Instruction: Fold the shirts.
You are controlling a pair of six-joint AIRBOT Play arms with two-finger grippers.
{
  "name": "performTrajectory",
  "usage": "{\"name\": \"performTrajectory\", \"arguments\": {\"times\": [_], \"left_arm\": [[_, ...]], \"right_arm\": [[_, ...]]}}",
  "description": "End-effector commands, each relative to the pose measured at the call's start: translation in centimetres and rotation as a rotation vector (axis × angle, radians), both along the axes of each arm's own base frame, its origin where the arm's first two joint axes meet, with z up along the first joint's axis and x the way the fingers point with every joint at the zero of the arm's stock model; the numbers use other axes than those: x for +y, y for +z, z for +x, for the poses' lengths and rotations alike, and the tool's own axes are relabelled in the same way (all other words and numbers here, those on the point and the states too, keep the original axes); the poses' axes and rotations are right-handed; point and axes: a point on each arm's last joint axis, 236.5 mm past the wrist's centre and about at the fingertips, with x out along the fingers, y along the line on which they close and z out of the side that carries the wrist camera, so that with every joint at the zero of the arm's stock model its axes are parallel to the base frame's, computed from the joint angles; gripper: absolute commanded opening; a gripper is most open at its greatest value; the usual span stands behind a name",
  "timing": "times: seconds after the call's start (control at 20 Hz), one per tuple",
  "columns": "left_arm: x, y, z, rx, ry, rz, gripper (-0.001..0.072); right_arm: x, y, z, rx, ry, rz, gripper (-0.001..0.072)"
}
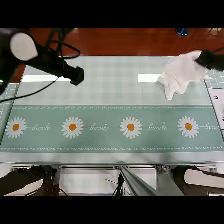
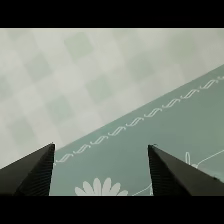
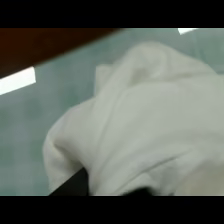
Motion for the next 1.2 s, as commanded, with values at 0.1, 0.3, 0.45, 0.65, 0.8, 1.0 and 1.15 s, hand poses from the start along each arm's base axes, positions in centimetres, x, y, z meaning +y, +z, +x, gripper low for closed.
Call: {"name": "performTrajectory", "arguments": {"times": [0.1,0.3,0.45,0.65,0.8,1.0,1.15], "left_arm": [[0.8,13.3,-1.9,-0.235,-0.003,-0.102,0.0712],[2.5,20.8,-5.7,-0.407,-0.003,-0.178,0.0712],[3.7,22.5,-8.3,-0.433,0.021,-0.215,0.0713],[4.6,21.1,-10.3,-0.351,0.023,-0.179,0.0713],[4.5,19.8,-10.3,-0.303,0.023,-0.156,0.0712],[4.2,17.6,-9.6,-0.246,0.023,-0.130,0.0712],[4.4,15.0,-9.8,-0.165,0.024,-0.092,0.0712]], "right_arm": [[9.5,23.5,-8.3,-0.485,0.191,-0.098,0.0028],[15.0,32.5,-16.7,-0.699,0.274,-0.095,0.0028],[16.6,34.1,-20.2,-0.734,0.304,-0.076,0.0028],[18.7,29.3,-21.0,-0.528,0.423,-0.035,0.0028],[21.4,23.4,-21.5,-0.299,0.586,-0.043,0.0027],[26.6,15.8,-19.7,-0.076,0.731,-0.165,0.0028],[33.2,9.2,-19.4,0.072,0.901,-0.231,0.0029]]}}
